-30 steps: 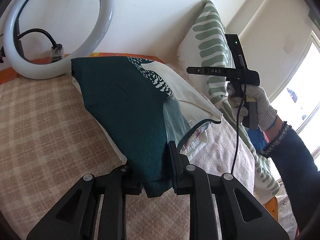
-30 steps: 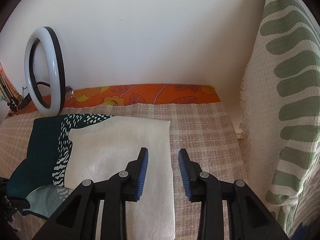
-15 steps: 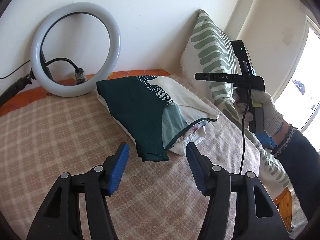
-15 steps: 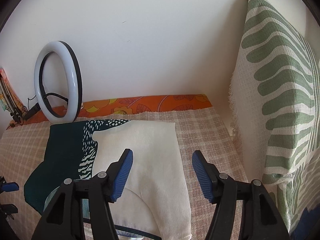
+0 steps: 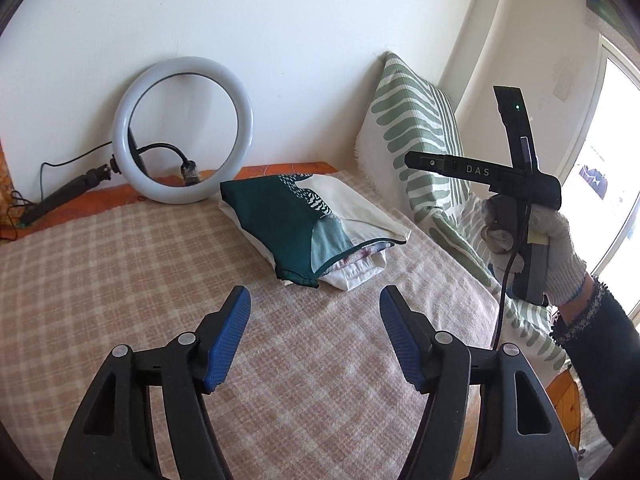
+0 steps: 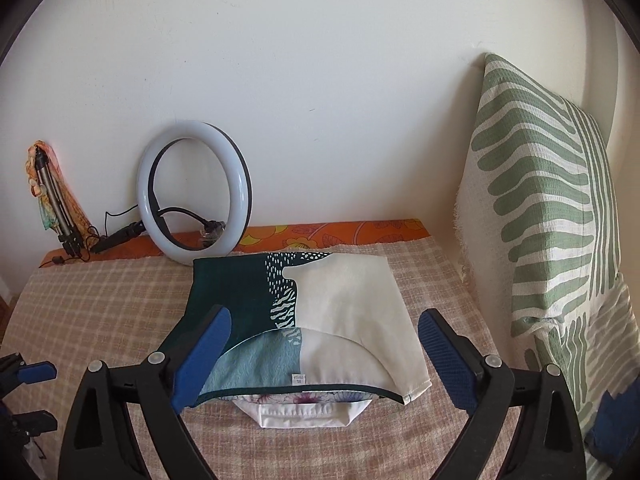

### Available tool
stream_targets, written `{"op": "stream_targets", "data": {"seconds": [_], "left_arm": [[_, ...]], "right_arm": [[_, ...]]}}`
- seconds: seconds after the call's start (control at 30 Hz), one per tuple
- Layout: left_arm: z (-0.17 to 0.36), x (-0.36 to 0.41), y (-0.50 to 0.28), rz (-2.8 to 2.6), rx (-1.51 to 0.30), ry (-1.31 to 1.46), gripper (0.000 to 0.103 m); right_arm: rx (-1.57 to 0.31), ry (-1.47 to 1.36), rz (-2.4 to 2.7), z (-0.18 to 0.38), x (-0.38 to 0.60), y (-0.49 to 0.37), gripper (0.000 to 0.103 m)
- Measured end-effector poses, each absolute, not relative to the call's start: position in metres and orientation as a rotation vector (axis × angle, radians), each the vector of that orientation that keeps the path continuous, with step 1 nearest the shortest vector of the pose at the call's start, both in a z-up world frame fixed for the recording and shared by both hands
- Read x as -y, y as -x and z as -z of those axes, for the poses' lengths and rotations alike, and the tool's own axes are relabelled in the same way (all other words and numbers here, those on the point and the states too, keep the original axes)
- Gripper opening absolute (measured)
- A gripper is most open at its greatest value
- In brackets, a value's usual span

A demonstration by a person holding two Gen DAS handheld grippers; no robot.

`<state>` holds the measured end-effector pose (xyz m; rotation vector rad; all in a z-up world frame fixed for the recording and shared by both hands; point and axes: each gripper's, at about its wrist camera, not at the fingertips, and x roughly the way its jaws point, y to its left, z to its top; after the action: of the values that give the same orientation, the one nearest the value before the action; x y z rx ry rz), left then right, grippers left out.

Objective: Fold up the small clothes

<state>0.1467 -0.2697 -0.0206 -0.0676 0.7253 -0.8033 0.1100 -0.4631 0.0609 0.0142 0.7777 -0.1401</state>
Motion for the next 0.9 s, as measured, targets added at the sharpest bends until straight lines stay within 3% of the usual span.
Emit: {"op": "stream_targets", "data": {"seconds": [0.13,0.23,0.8,0.9], "left_arm": [[0.007,0.246,-0.126,0.78,-0.696,0.054,0.068],[-0.001,0.227,-0.11,0.748,-0.653,0.028,0.08],[-0.004,0.156,-0.063,0.632,-0.58,-0.007,0.083],[-0.003,0.151,-0.064,0.587,-0.57,-0.015,0.098]], "right_arm": [[-0.748,-0.009,0.144,-0.073,0.428,-0.08,0.101],[-0.729,-0.001,0.157,-0.076,0.404,-0.059,0.103],[-0.662,-0.033,0.202,-0.053,0.316,0.009,0.103],[-0.654,-0.061,0.199,-0.048,0.313,0.012,0.103]]}}
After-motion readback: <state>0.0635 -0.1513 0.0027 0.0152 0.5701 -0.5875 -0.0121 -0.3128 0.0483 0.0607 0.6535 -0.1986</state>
